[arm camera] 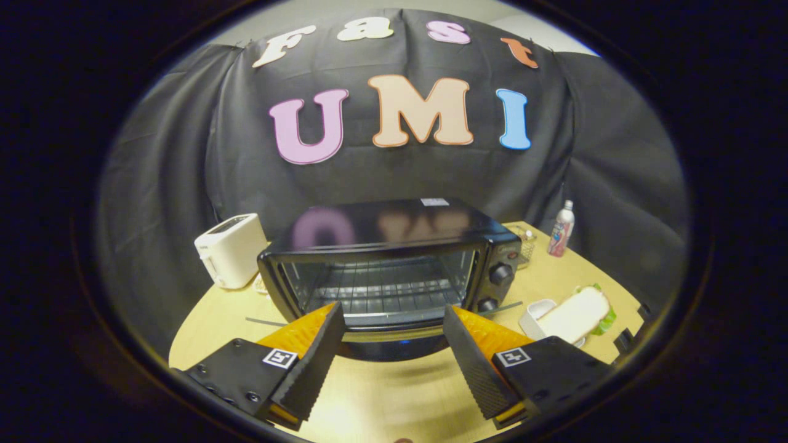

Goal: Open the toaster oven, put the food inside, and close the toaster oven door.

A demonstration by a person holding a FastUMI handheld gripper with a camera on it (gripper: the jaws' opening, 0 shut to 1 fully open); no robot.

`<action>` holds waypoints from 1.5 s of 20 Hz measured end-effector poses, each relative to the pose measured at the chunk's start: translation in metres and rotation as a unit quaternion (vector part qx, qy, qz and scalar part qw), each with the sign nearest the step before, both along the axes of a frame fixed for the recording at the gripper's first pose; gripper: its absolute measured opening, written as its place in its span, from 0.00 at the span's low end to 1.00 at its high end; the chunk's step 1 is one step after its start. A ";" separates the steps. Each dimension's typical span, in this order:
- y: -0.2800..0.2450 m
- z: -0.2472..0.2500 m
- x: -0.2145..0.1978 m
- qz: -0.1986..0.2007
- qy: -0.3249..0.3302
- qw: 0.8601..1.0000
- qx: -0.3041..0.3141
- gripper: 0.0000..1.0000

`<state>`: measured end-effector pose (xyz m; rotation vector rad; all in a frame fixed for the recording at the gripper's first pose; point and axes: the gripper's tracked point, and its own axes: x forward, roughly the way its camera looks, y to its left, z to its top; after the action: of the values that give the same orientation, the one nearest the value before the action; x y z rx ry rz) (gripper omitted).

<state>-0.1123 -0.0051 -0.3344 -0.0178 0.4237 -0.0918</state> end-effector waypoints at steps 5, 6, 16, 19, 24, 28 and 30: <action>-0.001 -0.020 -0.019 0.004 0.032 0.999 -0.019 1.00; -0.001 -0.025 -0.020 0.007 0.042 0.999 -0.019 1.00; 0.002 -0.116 -0.040 0.029 0.152 0.987 -0.043 0.98; 0.002 -0.121 -0.040 0.026 0.149 0.988 -0.029 0.99; -0.009 -0.104 -0.039 0.009 0.137 0.991 0.007 0.99; -0.052 -0.046 -0.023 -0.048 0.060 0.996 0.035 0.99; -0.083 -0.016 -0.014 -0.089 0.025 0.995 0.047 0.98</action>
<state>-0.1264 -0.0877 -0.3505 0.1106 0.4798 -0.2472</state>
